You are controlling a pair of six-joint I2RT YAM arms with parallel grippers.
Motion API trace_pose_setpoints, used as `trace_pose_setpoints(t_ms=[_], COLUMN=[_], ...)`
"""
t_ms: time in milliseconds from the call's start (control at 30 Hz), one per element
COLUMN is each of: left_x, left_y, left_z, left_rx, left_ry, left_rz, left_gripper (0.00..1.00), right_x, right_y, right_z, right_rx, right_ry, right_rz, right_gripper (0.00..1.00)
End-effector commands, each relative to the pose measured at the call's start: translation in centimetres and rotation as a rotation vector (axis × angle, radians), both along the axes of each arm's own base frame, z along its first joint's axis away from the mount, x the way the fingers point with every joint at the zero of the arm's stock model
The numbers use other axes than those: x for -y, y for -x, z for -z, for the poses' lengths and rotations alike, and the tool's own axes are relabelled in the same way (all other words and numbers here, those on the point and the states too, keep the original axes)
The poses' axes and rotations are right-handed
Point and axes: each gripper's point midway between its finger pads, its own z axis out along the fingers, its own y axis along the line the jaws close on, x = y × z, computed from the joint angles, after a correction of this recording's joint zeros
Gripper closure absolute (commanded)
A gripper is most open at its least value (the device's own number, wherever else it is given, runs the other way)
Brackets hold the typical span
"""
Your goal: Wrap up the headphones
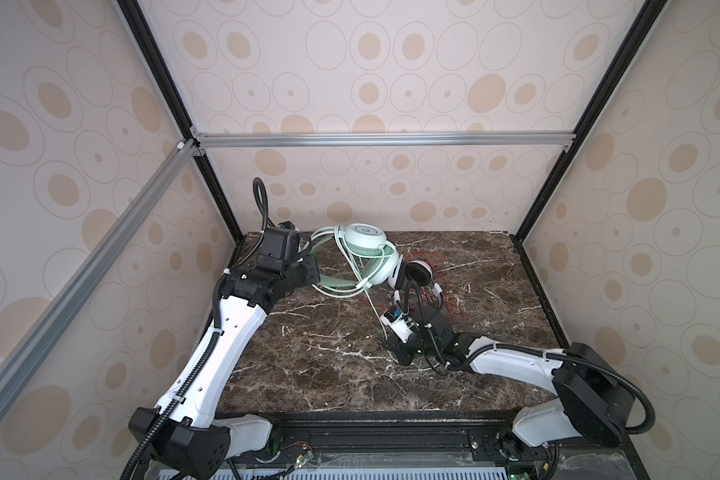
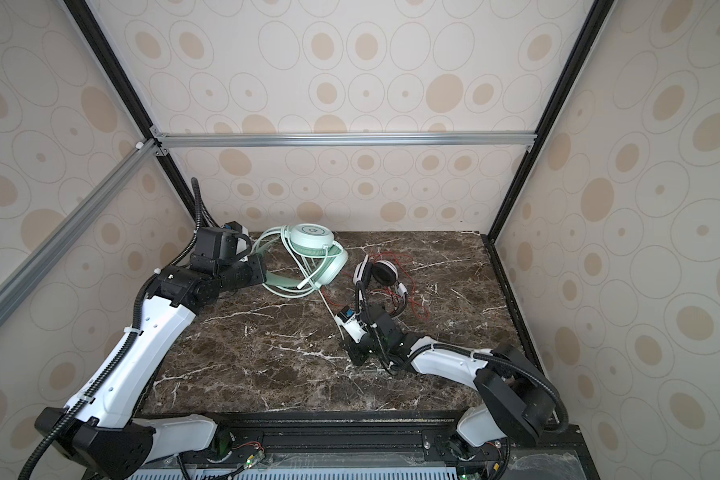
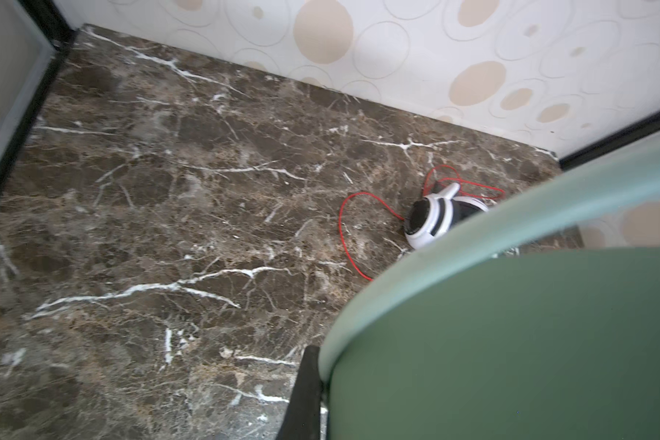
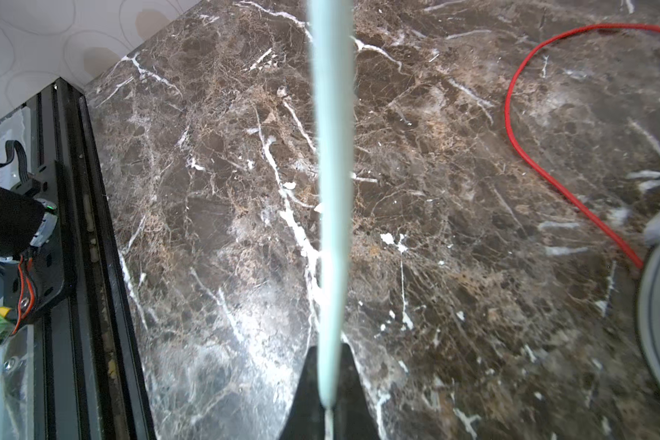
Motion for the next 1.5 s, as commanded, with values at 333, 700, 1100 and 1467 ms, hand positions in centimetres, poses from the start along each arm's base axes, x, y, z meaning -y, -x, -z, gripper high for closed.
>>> trace_pose_setpoints(t_ms=[333, 700, 1100, 1467], left_x=[-5.3, -3.4, -2.6, -2.4], left_y=[-2.0, -1.0, -0.1, 0.5], left_z=[1.9, 6.7, 8.7, 9.2], left_rx=[0.038, -0.038, -0.072, -0.082], left_ry=[-0.193, -0.151, -0.161, -0.166], left_rz=[-0.245, -0.193, -0.156, -0.123], left_gripper=[1.0, 1.0, 1.0, 1.0], right_x=[3.3, -1.0, -7.8, -9.3], right_y=[6.1, 2.7, 0.6, -0.2], right_z=[-6.2, -17.3, -27.7, -33.0], right_rx=[0.342, 0.832, 1.3, 1.451], right_ry=[0.439, 0.689, 0.729, 0.72], right_rz=[0.008, 0.131, 0.297, 0.333], right_gripper=[1.0, 1.0, 1.0, 0.9])
